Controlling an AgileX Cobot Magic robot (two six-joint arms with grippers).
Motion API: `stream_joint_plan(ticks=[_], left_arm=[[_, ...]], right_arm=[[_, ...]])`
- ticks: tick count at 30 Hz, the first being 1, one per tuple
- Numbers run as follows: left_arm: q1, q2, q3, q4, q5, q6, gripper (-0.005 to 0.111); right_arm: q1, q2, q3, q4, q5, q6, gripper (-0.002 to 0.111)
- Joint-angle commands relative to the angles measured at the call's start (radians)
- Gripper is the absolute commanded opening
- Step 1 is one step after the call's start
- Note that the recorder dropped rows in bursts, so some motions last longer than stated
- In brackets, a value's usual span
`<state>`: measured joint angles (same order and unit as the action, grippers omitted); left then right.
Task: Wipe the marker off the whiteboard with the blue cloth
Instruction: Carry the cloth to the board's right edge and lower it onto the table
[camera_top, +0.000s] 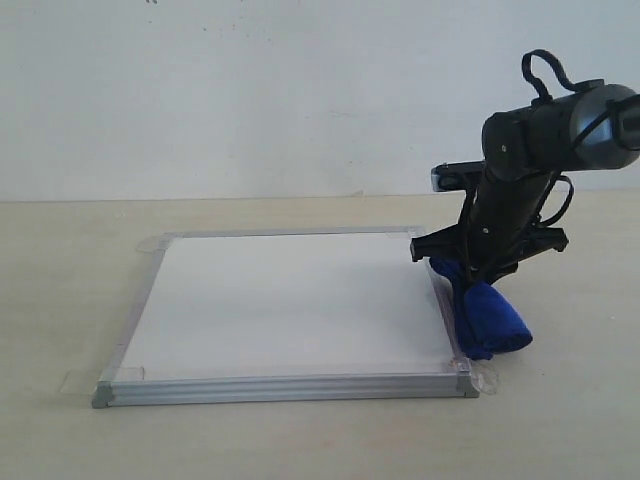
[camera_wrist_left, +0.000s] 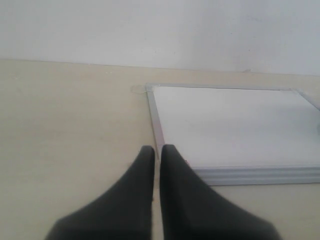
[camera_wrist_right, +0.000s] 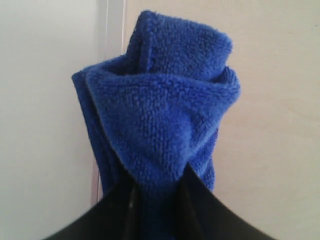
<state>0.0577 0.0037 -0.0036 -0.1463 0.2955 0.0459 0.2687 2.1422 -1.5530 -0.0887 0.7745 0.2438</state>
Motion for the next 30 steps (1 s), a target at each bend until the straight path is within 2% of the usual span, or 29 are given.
stream_joint_plan(ticks=[1,30], left_arm=[[0.003,-0.004,0.004,0.006,-0.001,-0.001,0.004],[0.003,-0.004,0.004,0.006,-0.001,-0.001,0.004]], right_arm=[[0.001,-0.004,-0.006,-0.006,-0.013,0.015,0.0],[-0.02,0.023,-0.006,-0.034,-0.046,0.015,0.0]])
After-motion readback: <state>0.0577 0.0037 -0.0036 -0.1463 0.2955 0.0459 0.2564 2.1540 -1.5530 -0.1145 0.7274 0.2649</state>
